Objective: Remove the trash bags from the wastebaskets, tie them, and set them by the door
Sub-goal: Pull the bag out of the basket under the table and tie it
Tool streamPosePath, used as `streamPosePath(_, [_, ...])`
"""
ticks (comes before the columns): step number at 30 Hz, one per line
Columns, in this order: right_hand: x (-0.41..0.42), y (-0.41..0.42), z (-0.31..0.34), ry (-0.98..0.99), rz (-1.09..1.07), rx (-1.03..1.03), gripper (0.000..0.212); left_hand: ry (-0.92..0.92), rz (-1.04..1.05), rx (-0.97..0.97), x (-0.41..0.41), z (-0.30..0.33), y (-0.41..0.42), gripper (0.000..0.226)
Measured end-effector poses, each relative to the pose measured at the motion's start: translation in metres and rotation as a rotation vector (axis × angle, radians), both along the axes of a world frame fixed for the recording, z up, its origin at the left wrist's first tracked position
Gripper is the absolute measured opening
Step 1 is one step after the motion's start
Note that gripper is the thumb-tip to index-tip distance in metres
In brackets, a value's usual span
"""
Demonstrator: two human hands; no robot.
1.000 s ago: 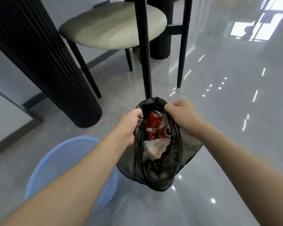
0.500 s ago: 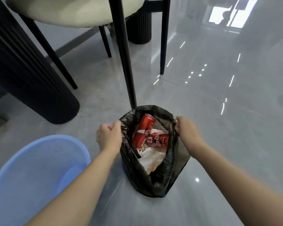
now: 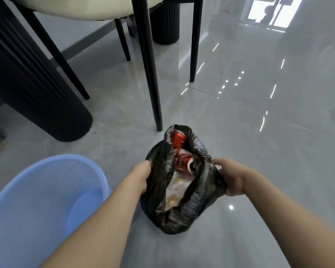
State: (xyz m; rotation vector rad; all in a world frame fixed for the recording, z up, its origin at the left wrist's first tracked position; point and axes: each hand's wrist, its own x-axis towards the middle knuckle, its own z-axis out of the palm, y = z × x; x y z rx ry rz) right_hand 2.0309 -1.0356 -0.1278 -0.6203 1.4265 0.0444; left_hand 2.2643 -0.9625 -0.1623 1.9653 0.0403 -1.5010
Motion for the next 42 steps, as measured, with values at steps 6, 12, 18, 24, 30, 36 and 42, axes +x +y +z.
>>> streamPosePath(6, [0.001,-0.018,0.036,0.105,0.225,-0.374,0.018,-0.065,0.106,-0.153,-0.005,0.056,-0.003,0.014])
streamPosePath(12, [0.014,-0.024,0.084,0.003,0.153,-0.645,0.01,-0.04,0.2,-0.473,-0.002,0.128,-0.004,0.017])
streamPosePath(18, [0.014,-0.041,0.115,-0.16,0.0,-0.761,0.008,-0.748,0.152,-0.69,0.047,0.152,0.003,0.032])
streamPosePath(24, [0.003,-0.058,0.13,0.155,-0.058,-1.023,0.016,-0.931,0.406,-0.5,0.103,0.158,0.012,0.048])
streamPosePath(30, [0.034,-0.047,0.162,0.47,0.242,-1.364,0.024,-1.644,-0.451,-0.463,0.057,0.191,0.021,0.058])
streamPosePath(36, [0.047,-0.032,0.174,0.313,0.268,-1.324,0.021,-1.478,-1.392,-0.36,0.014,0.153,-0.007,0.132])
streamPosePath(42, [0.024,-0.026,0.187,0.333,0.352,-1.202,0.016,-1.379,-1.196,-0.226,0.023,0.142,-0.036,0.047])
